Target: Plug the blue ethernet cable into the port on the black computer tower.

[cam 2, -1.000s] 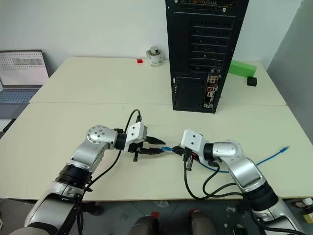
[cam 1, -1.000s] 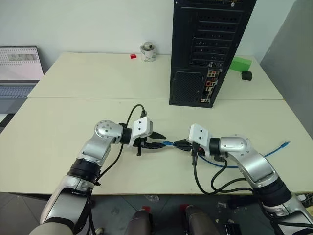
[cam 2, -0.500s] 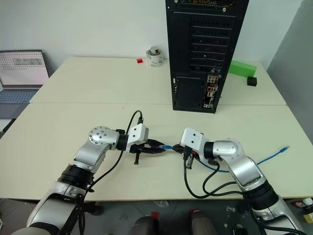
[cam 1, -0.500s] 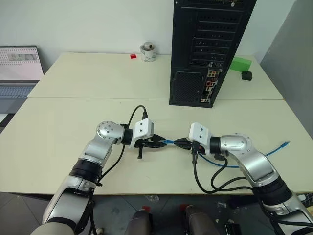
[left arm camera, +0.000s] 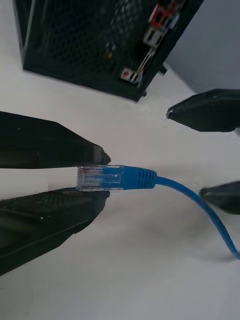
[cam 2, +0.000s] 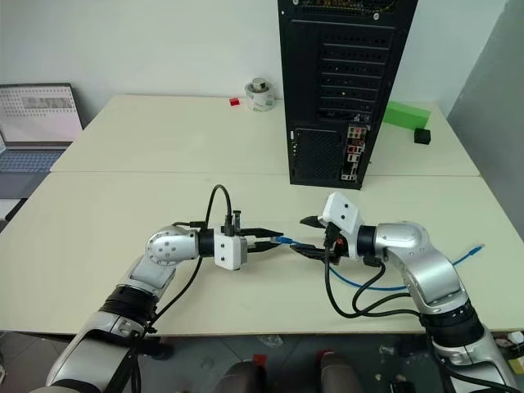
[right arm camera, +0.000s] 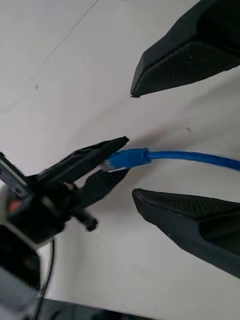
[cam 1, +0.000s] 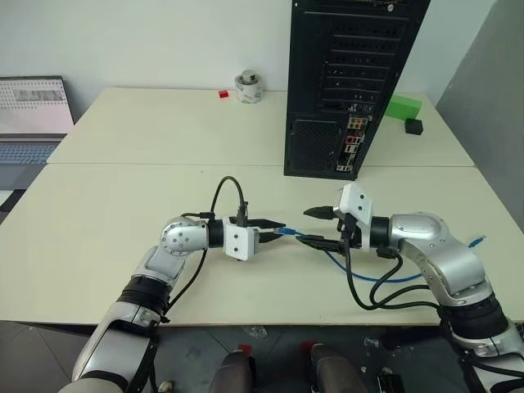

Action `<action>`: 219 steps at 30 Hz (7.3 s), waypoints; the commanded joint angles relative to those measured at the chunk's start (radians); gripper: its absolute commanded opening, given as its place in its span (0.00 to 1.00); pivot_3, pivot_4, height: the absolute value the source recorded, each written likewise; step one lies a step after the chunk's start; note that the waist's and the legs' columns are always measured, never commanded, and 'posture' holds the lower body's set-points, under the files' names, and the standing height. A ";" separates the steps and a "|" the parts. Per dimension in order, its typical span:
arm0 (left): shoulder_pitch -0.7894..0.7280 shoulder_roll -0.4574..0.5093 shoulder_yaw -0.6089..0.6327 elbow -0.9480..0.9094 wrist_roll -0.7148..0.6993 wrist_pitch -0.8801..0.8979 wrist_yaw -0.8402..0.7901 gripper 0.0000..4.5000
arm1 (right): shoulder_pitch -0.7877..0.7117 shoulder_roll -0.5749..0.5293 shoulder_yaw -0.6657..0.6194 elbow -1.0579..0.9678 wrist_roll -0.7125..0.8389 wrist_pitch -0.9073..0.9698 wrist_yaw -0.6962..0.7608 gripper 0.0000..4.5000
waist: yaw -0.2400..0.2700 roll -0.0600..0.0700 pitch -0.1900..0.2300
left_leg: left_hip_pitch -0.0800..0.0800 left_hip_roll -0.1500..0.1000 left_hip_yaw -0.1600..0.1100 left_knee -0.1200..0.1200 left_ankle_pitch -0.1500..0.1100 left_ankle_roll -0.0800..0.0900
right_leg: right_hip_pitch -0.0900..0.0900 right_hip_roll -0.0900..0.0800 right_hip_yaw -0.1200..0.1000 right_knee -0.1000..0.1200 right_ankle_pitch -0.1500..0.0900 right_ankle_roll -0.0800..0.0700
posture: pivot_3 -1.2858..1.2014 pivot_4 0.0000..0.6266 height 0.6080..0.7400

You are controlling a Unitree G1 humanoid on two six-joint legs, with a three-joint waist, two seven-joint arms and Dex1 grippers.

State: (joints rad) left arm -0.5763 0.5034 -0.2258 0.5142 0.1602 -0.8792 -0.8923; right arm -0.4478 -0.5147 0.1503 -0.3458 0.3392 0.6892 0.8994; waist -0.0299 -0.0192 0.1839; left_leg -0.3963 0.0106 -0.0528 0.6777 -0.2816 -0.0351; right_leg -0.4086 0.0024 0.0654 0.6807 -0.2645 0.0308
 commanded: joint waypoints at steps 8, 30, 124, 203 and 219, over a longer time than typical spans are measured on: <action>-0.083 0.040 0.062 0.117 0.375 -0.375 0.486 0.07 | -0.009 0.111 -0.086 -0.045 0.167 0.176 -0.150 0.66 | 0.001 0.000 0.000 | -0.001 -0.002 0.000 0.000 0.000 0.000 | 0.000 -0.001 -0.002 0.000 0.000 0.000 | 0.52 0.24 1.00; -0.128 0.097 -0.023 0.134 0.557 -0.378 0.785 0.07 | -0.062 0.158 -0.066 0.022 0.232 0.187 -0.200 0.00 | -0.001 0.000 0.000 | -0.001 -0.002 0.000 0.000 0.000 0.000 | 0.000 0.001 -0.004 0.000 0.000 0.000 | 0.52 0.24 1.00; -0.208 -0.096 0.124 -0.375 -0.546 1.291 0.164 0.65 | -0.271 0.341 -0.230 0.349 -0.195 -0.148 -0.932 0.00 | -0.005 0.000 0.000 | -0.002 -0.001 0.001 0.000 0.000 0.000 | -0.003 0.004 0.000 0.001 0.000 0.000 | 0.52 0.24 1.00; -0.290 -0.098 0.103 -0.337 -0.460 1.314 0.013 0.65 | -0.450 0.468 -0.278 0.638 -0.244 -0.248 -1.051 0.00 | -0.032 0.000 0.000 | -0.001 0.000 0.003 0.000 0.001 0.000 | -0.003 0.005 0.003 0.002 0.001 0.000 | 0.52 0.24 1.00; -0.279 -0.098 0.107 -0.303 -0.426 1.296 -0.003 0.65 | -0.390 0.401 -0.239 0.649 -0.249 -0.272 -0.918 0.31 | -0.042 0.001 0.000 | -0.001 0.000 0.002 -0.001 0.001 0.001 | -0.003 0.005 0.003 0.002 0.002 0.000 | 0.52 0.24 1.00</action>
State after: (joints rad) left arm -0.8396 0.3994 -0.1288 0.2162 -0.2687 0.4452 -0.8881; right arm -0.8447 -0.0939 -0.0950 0.3366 0.0995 0.4353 -0.0413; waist -0.0723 -0.0186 0.1839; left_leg -0.3975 0.0105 -0.0506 0.6761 -0.2807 -0.0344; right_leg -0.4120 0.0077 0.0685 0.6823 -0.2628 0.0311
